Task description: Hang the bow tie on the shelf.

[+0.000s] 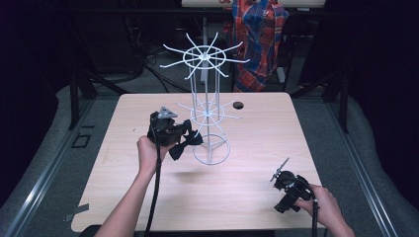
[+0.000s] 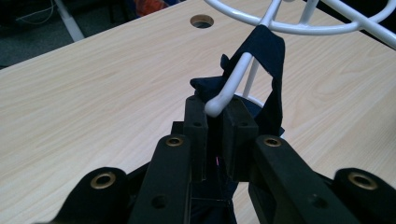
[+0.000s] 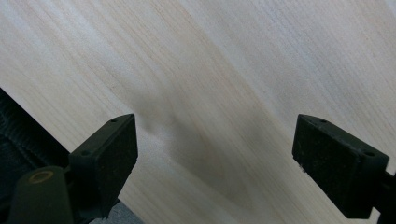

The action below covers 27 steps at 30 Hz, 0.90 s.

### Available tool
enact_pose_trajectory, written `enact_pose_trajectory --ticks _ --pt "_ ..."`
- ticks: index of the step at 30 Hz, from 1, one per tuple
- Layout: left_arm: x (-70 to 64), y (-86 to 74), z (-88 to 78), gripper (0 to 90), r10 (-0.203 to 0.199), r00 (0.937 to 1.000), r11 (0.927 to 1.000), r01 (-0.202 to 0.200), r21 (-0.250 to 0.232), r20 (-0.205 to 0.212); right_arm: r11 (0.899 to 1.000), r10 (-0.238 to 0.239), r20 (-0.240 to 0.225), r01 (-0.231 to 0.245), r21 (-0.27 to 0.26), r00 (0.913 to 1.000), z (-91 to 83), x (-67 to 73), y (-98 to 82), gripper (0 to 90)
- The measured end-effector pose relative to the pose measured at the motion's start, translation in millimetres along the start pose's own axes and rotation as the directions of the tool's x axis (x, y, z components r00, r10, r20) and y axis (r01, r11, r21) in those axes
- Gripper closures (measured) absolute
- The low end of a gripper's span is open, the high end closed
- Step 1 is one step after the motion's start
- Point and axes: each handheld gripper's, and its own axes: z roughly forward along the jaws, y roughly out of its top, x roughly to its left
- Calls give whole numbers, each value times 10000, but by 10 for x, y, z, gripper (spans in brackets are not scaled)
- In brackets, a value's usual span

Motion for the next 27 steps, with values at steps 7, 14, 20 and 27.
enact_pose_trajectory --ticks 7,14,20,27 --pt "-46 29 45 818 66 10000 10000 -66 -16 -11 10000 21 17 -21 58 10000 -5 4 1 140" --pt "-55 47 52 816 128 9999 9999 -128 55 21 10000 30 4 -30 60 10000 -3 2 -1 140" --pt "-39 33 60 802 27 10000 10000 -27 64 1 10000 27 0 -27 55 10000 -4 3 -1 140" --pt "-19 -11 79 794 -116 9999 9999 116 118 43 10000 20 5 -20 39 10000 -2 3 -1 140"
